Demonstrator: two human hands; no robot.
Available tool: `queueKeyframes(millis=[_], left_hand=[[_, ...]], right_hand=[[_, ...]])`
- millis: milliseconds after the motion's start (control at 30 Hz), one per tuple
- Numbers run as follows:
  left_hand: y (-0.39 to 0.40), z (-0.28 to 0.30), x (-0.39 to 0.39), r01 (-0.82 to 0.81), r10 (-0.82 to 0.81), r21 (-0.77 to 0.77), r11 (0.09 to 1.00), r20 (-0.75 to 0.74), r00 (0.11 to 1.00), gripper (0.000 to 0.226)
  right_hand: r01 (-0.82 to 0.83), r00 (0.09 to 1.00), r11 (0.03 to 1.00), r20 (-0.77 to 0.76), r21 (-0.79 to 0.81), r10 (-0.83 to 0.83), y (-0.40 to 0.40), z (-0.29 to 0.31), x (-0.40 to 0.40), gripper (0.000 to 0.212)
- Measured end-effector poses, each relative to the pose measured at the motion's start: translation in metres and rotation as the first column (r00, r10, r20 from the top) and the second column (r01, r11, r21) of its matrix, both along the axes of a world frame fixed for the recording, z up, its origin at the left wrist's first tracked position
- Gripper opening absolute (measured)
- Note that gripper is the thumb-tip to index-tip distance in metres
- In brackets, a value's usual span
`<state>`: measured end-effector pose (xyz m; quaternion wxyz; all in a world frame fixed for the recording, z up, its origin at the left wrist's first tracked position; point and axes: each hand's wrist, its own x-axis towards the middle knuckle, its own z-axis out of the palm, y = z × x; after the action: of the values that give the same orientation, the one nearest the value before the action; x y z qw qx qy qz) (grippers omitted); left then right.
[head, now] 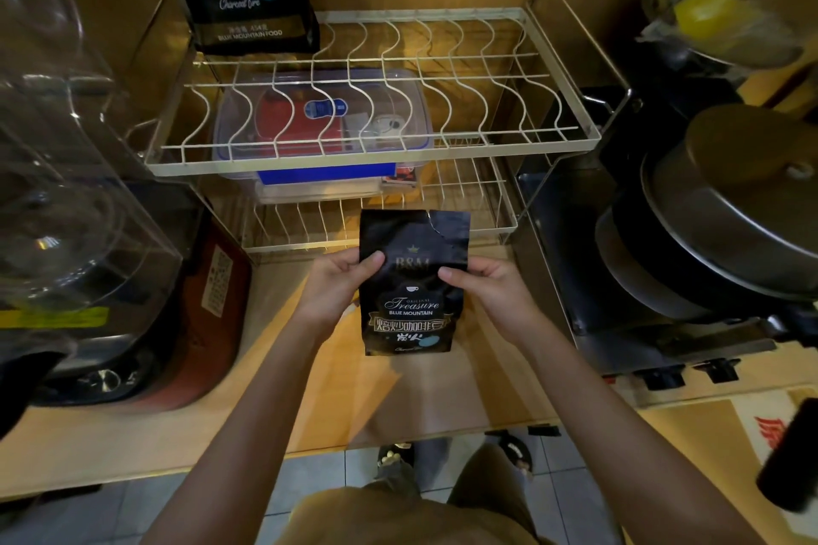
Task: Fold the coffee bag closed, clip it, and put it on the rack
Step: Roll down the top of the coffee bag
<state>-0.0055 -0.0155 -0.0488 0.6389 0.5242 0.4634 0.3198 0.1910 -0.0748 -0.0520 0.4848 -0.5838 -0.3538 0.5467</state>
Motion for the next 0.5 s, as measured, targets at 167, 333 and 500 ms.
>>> queueKeyframes(millis=[167,333,500], left_hand=[[-0.007,0.002,0.007,-0.094,0.099,-0.047,0.994,0.121,0.988,0.053],[-0.016,0.009,0.013,-0.220,0.223,-0.035,0.975,0.180,0.958,0.068],[-0.015,0.021,0.019,-0.222,0.212,0.058,0.973,0.150,0.966,0.045]], right_hand=[[0.016,1.000,0.999,-0.025,-0.050,-0.017,0.001,0.004,-0.002,0.015],[0.140,0.989,0.989,-0.058,0.039,-0.138,-0.001,0.011,-0.007,0.040],[0.249,0.968,0.959,-0.011,0.136,-0.250,-0.003,0.016,-0.012,0.035]])
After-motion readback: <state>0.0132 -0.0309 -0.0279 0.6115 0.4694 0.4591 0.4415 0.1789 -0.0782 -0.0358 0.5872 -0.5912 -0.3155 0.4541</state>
